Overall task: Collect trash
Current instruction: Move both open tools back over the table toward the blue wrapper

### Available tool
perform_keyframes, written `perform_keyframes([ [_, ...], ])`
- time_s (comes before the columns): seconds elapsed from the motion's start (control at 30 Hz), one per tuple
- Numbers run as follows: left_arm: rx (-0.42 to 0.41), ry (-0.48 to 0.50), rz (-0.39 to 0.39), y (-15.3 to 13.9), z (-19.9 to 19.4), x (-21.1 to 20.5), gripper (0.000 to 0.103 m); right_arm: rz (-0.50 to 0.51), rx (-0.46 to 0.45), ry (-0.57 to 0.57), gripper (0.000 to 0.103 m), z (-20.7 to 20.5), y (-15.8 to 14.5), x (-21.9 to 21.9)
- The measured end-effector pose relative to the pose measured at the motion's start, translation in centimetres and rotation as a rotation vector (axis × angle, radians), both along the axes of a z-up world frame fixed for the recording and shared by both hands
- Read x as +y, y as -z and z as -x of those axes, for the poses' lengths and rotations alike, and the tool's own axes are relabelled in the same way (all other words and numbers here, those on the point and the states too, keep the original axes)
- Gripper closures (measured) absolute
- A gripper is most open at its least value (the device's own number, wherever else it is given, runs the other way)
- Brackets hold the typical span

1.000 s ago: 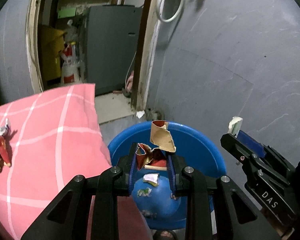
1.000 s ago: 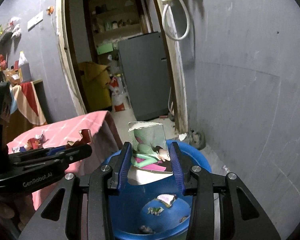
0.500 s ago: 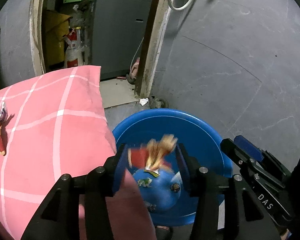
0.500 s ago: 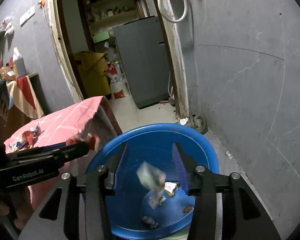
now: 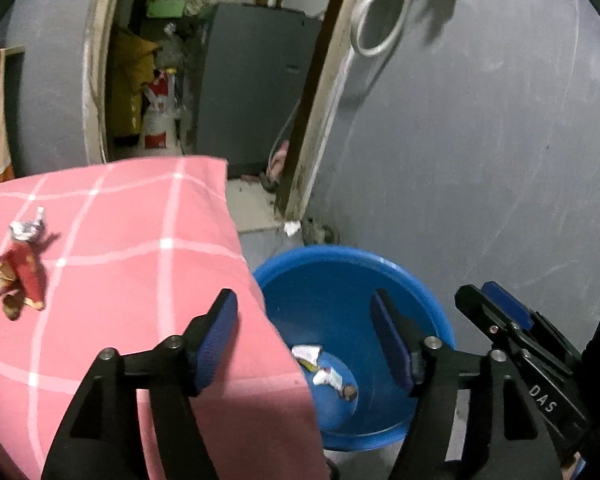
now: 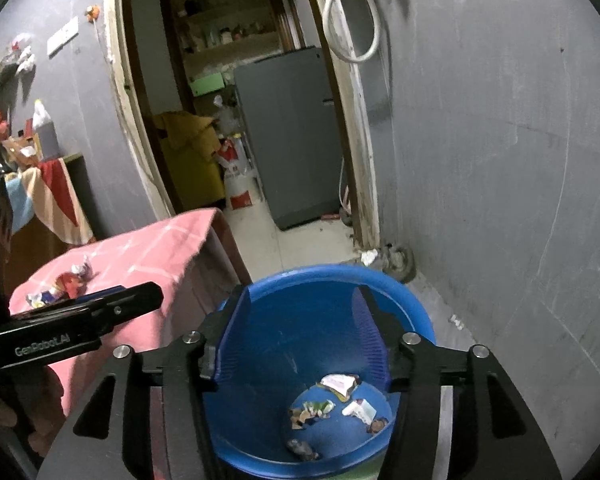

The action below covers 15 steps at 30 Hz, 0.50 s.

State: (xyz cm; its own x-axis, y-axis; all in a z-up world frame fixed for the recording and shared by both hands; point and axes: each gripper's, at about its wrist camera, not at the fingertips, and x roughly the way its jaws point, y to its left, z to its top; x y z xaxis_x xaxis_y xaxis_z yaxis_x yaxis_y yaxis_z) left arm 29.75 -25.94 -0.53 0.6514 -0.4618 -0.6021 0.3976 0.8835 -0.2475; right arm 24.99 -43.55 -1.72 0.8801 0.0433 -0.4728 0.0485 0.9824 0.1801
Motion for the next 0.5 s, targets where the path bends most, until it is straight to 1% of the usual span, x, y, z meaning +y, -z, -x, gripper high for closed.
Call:
perform_keyframes([
  [0.03,-0.015,-0.008,0.011,-0.4,0.2,0.5,0.035,0.004,-0.013,0.001,0.042,0.2,-0.5,0.2],
  [0.07,-0.03,-0.015,0.019,-0.8,0.4,1.0,0.031,0.009,-0.03,0.002,0.034,0.5,-1.0,0.5],
  [0.1,-0.05,-0.025,0.029,-1.3,0.7,1.6,0.029,0.015,-0.048,0.001,0.03,0.7,-1.5,0.8],
  [0.13,-0.069,-0.035,0.037,-1.8,0.9,2.1,0.026,0.02,-0.06,0.001,0.029,0.8,-1.9,1.1],
  [0.17,-0.095,-0.049,0.049,-2.4,1.3,2.8,0.022,0.027,-0.082,-0.002,0.026,1.1,-2.6,1.5],
  [0.23,-0.144,-0.08,0.063,-3.4,2.0,4.0,0.014,0.036,-0.117,-0.009,0.019,1.6,-3.6,2.2],
  [0.27,-0.171,-0.095,0.07,-3.9,2.4,4.5,0.01,0.04,-0.138,-0.011,0.014,1.8,-4.1,2.6],
  [0.3,-0.194,-0.107,0.075,-4.3,2.8,5.2,0.007,0.044,-0.16,-0.012,0.008,2.0,-4.6,3.0],
  [0.33,-0.221,-0.124,0.08,-4.8,3.2,5.9,0.005,0.047,-0.18,-0.014,0.005,2.3,-5.0,3.4],
  [0.37,-0.249,-0.138,0.083,-5.3,3.7,6.6,0.005,0.05,-0.202,-0.015,0.0,2.6,-5.5,3.8],
  [0.5,-0.325,-0.184,0.071,-6.7,5.2,8.9,0.004,0.05,-0.272,-0.036,0.0,3.3,-6.9,5.6],
])
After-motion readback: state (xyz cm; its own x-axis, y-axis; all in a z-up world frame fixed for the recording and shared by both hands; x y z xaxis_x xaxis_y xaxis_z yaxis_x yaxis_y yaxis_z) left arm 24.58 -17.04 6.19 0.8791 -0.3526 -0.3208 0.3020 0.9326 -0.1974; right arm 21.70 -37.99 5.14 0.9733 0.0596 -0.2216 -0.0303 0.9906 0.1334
